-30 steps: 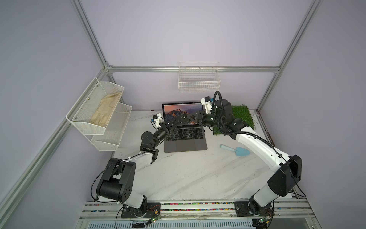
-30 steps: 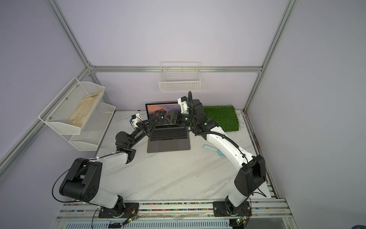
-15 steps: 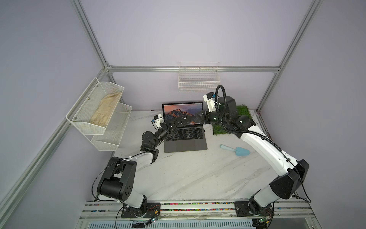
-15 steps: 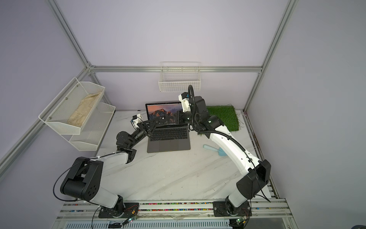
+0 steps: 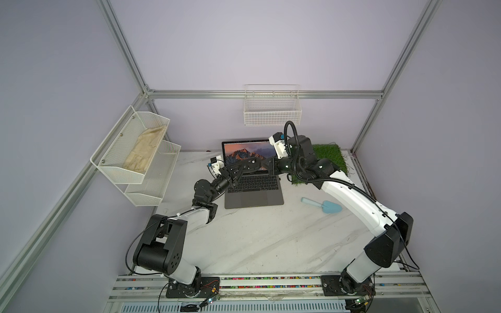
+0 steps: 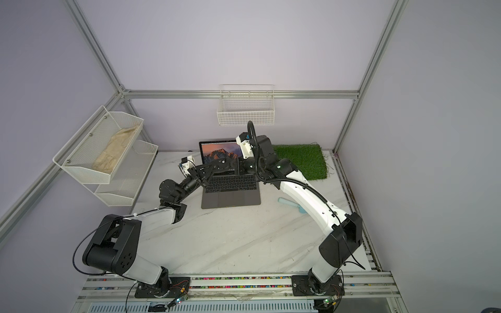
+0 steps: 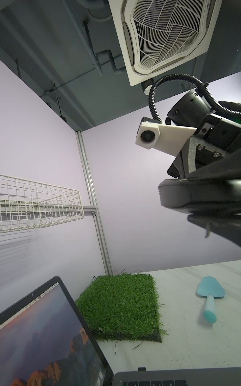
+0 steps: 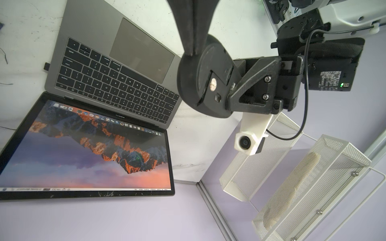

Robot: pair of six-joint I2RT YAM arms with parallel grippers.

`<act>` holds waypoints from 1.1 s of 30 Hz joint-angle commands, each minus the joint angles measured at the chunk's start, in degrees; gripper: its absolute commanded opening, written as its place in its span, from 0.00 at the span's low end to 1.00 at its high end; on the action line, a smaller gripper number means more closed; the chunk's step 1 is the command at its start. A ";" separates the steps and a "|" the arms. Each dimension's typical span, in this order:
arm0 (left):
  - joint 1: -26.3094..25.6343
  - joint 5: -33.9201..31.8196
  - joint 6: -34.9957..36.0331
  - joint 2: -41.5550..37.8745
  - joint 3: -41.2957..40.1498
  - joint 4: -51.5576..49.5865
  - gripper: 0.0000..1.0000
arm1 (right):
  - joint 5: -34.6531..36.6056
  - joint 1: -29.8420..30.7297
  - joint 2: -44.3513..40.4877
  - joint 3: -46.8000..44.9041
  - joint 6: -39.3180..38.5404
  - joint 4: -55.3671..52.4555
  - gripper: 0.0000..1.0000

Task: Insert the wireless mouse receiver into the laptop
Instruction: Close the lid on the mouse.

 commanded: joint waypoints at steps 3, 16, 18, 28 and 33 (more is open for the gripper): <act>-0.41 0.52 0.97 -0.78 -1.30 3.35 0.00 | -0.38 1.78 1.48 1.81 -1.05 -0.56 0.00; -0.52 0.17 1.51 -0.65 -1.65 2.82 0.00 | -1.08 2.40 -1.16 3.06 0.01 -0.32 0.00; -0.52 0.23 1.48 -0.42 -1.56 2.82 0.00 | 1.00 2.07 -2.95 2.97 0.05 -0.37 0.00; -0.48 0.52 1.42 -0.25 -1.04 2.89 0.00 | 6.88 -0.41 -3.03 1.01 2.20 -1.00 0.00; -0.52 0.43 1.48 -0.25 -1.12 2.87 0.00 | 3.61 -0.18 0.03 0.99 2.18 -0.20 0.00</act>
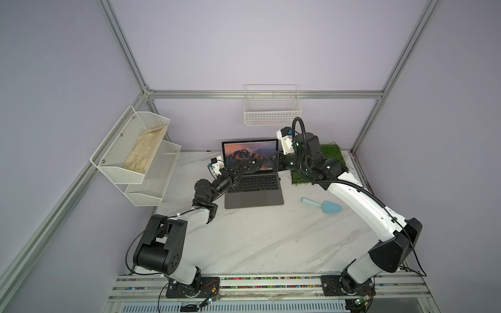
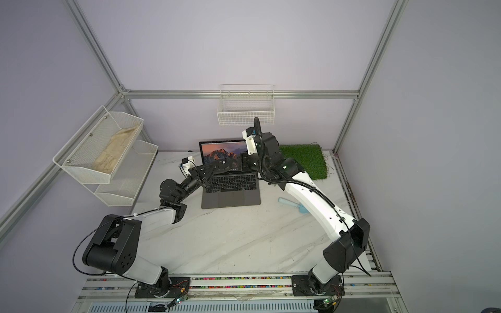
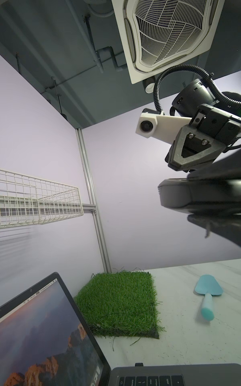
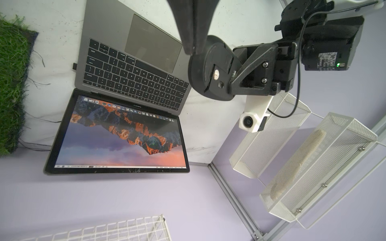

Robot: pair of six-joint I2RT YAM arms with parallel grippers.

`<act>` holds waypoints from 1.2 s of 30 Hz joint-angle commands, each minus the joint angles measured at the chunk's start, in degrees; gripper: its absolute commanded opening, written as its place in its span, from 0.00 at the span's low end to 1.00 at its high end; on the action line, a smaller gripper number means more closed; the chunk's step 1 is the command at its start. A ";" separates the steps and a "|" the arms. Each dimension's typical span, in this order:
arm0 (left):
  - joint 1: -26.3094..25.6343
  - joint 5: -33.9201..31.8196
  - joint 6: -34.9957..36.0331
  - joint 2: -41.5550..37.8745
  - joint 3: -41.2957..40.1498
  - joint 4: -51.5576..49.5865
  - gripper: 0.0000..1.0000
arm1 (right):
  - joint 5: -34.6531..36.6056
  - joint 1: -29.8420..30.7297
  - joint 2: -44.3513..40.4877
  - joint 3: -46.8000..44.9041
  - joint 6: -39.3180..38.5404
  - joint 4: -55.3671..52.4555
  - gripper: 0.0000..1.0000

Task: Insert the wireless mouse receiver into the laptop
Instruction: Close the lid on the mouse.

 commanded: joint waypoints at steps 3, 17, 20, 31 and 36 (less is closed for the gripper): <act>-0.41 0.46 1.09 -0.03 -1.02 3.71 0.00 | -4.48 1.28 3.69 -1.04 2.04 2.40 0.00; -0.45 0.37 1.79 -0.31 -1.58 3.52 0.00 | 5.03 3.16 -0.68 -3.49 1.76 2.01 0.00; -0.43 0.45 1.79 -0.33 -1.41 3.46 0.00 | 2.38 3.21 -1.24 -2.63 0.08 1.92 0.00; -0.59 0.87 2.08 -0.14 -0.94 3.36 0.00 | -0.82 4.14 4.30 -5.98 1.69 2.83 0.00; -0.76 1.42 2.73 -0.16 -0.23 3.37 0.00 | -1.70 4.35 1.97 -6.60 1.47 3.09 0.00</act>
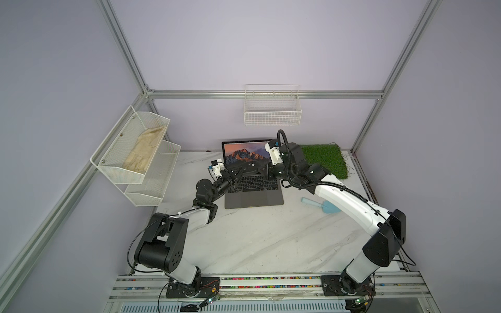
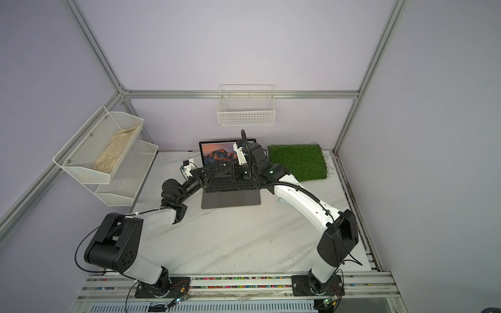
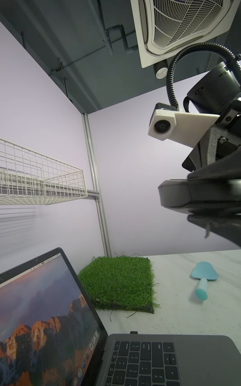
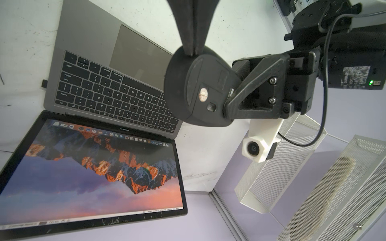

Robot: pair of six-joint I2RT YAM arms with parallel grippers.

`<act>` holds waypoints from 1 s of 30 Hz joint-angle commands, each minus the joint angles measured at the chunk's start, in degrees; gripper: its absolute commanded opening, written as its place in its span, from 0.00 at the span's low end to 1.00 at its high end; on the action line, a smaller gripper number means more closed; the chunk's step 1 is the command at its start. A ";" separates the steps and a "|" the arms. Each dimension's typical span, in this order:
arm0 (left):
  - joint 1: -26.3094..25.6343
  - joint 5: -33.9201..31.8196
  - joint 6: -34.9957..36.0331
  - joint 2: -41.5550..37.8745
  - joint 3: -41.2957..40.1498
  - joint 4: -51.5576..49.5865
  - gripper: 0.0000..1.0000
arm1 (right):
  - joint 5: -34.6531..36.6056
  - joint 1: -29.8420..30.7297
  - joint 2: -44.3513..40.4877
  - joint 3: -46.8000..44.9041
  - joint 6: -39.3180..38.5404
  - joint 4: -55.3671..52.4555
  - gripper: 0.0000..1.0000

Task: Insert the wireless mouse receiver into the laptop
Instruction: Close the lid on the mouse, then place the mouse at the center of the board.

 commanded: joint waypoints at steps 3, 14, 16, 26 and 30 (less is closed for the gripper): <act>-0.83 3.07 3.10 -1.36 0.93 6.53 0.00 | -3.69 0.12 -2.24 -1.29 -1.29 0.00 0.00; -4.66 -2.85 52.27 -14.15 1.65 -31.83 0.00 | 9.91 -2.37 -19.08 -16.61 0.25 12.78 0.97; -8.13 -6.76 65.58 -17.08 1.24 -38.11 0.00 | 15.96 -3.01 -21.29 -20.03 3.48 12.84 0.97; -21.47 1.17 114.37 -20.17 -5.73 -40.76 0.00 | 2.91 -5.43 -29.48 -37.62 -11.68 17.70 0.97; -30.95 -11.38 135.06 -16.33 -7.91 -40.72 0.00 | 5.03 -5.43 -29.28 -38.22 -18.38 12.36 0.97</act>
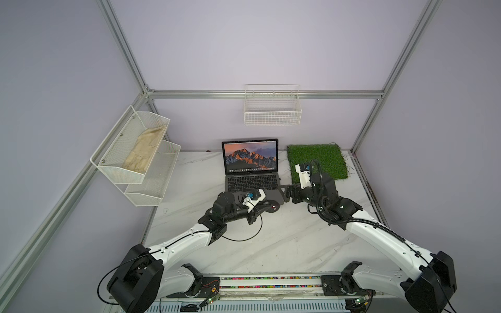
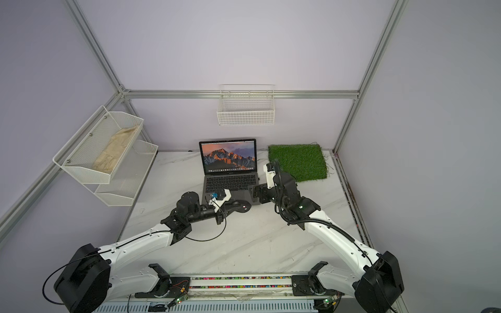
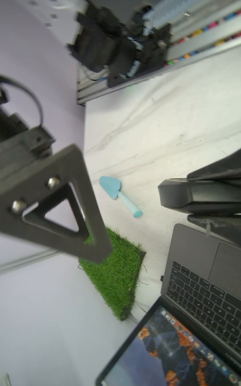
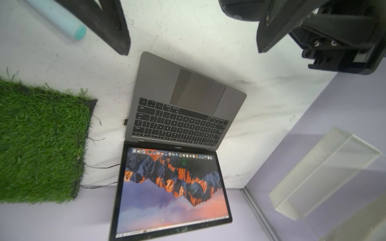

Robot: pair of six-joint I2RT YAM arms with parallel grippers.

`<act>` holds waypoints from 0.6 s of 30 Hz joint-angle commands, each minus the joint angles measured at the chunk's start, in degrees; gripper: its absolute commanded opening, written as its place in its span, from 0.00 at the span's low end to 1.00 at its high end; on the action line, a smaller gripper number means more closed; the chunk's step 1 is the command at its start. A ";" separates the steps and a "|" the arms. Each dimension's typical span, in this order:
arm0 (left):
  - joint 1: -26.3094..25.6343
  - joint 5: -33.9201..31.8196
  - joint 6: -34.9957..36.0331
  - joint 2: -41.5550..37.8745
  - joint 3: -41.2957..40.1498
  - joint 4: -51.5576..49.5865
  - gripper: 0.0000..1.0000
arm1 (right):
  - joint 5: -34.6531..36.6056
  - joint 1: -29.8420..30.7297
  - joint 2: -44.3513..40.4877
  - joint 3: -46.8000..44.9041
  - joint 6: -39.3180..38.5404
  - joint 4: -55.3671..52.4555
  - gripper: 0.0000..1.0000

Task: Insert the wireless mouse receiver into the laptop
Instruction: Place the mouse at the center of the board.

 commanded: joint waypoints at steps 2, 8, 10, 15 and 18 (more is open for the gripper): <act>-8.78 -13.61 28.02 4.81 -2.09 1.96 0.00 | 0.78 0.05 -1.95 -0.17 -10.41 -2.17 0.97; -15.49 -19.39 38.57 12.59 -2.24 7.07 0.01 | 1.80 0.05 -2.99 -1.86 -20.07 -7.36 0.97; -17.50 -20.41 40.56 14.97 -2.10 7.29 0.02 | 3.47 0.06 -2.45 -0.87 -23.32 -10.86 0.97; -22.07 -25.98 46.01 20.81 -3.15 8.54 0.08 | 4.10 0.05 -1.92 -0.72 -31.34 -18.14 0.95; -23.43 -28.41 45.77 22.67 -3.94 9.81 0.29 | 3.33 0.05 -1.25 -0.72 -36.66 -22.88 0.93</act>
